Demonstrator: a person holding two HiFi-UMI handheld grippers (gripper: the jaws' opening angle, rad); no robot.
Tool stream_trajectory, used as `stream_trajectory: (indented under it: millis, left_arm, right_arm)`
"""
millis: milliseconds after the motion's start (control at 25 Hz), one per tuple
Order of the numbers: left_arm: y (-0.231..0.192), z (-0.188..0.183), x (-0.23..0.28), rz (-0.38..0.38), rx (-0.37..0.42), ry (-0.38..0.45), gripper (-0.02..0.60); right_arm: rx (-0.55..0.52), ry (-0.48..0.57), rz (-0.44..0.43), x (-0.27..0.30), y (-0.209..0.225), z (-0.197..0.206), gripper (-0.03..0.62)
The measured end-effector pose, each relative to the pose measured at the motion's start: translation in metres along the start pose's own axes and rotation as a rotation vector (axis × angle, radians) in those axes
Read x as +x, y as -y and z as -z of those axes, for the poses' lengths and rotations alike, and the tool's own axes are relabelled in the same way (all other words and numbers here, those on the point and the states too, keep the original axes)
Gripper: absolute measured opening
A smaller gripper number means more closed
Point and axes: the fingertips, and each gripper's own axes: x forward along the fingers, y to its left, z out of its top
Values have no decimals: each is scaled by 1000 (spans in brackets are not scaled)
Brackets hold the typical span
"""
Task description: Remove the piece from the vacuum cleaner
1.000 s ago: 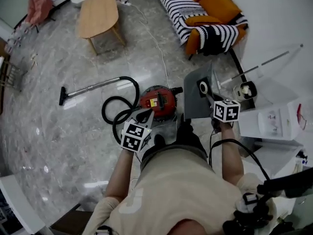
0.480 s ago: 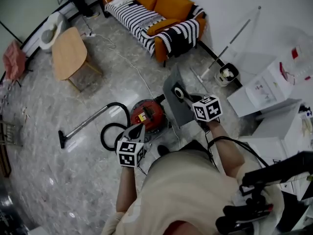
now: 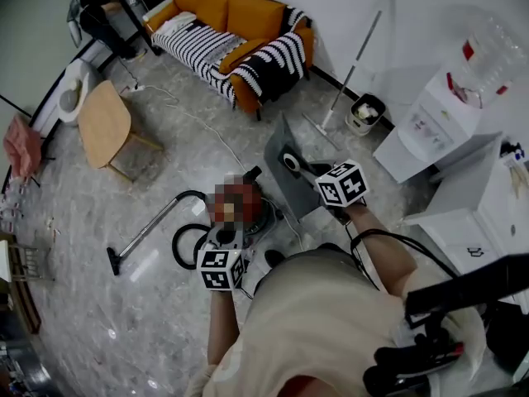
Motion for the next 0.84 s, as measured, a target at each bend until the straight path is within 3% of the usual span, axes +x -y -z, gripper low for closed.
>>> stream_trajectory:
  millis: [280,520,640,840]
  left_arm:
    - [73,6,10,-28,-30,-11,3]
    - [123,32,-4,-125,-78,-54,3]
    - [132,54,-15,-161,-104,-104,3]
    - [125,58,-15,-128,-79,-148,3]
  right_arm:
    - [11,-25,-44,-53,32,37,25]
    - [57,-81,-109,-72,62,85,25]
    - [77,-121,-122,-72,69,106,25]
    - [172,-124,-100,-80,71,129,25]
